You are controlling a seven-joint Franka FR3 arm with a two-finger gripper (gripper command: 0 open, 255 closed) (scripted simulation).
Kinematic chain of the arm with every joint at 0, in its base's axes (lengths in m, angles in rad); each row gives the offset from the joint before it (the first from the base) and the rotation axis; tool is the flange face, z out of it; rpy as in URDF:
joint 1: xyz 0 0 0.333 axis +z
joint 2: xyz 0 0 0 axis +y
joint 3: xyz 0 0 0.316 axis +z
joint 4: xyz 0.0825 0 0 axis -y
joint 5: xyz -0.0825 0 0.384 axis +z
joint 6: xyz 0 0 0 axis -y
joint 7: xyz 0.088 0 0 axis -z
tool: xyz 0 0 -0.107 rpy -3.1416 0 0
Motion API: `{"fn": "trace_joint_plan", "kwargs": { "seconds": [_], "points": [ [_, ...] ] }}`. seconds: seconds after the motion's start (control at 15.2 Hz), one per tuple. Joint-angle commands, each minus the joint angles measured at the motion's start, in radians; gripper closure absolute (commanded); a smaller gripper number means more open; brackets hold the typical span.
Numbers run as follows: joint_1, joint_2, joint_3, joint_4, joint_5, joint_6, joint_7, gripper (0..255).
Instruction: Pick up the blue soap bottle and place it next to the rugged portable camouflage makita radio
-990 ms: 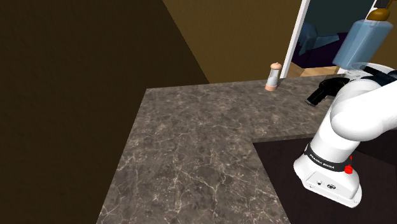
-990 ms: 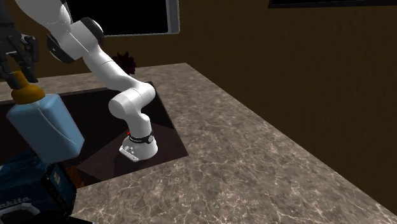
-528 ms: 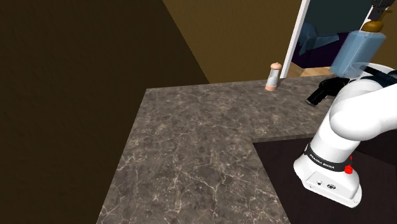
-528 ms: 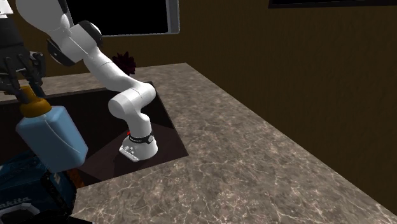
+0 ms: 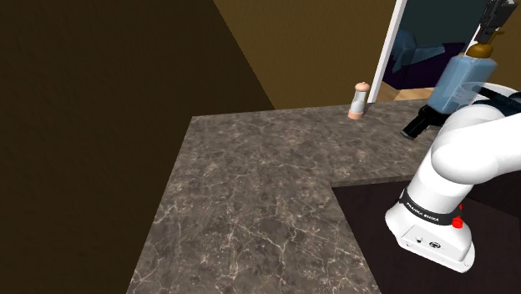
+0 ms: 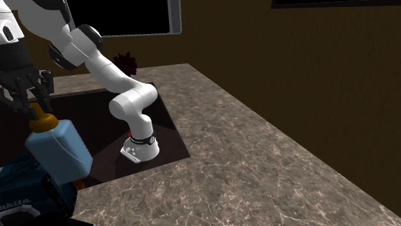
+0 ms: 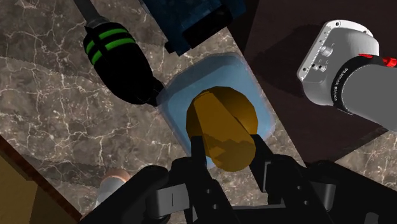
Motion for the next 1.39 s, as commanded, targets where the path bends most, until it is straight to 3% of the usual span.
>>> {"fn": "trace_joint_plan", "kwargs": {
  "seconds": [0.0,1.32],
  "points": [
    [-0.007,-0.016,-0.005,-0.033,-0.008,0.018,0.006,255],
    [-0.064,-0.132,-0.111,-0.319,-0.117,0.203,0.045,255]
  ]
}}
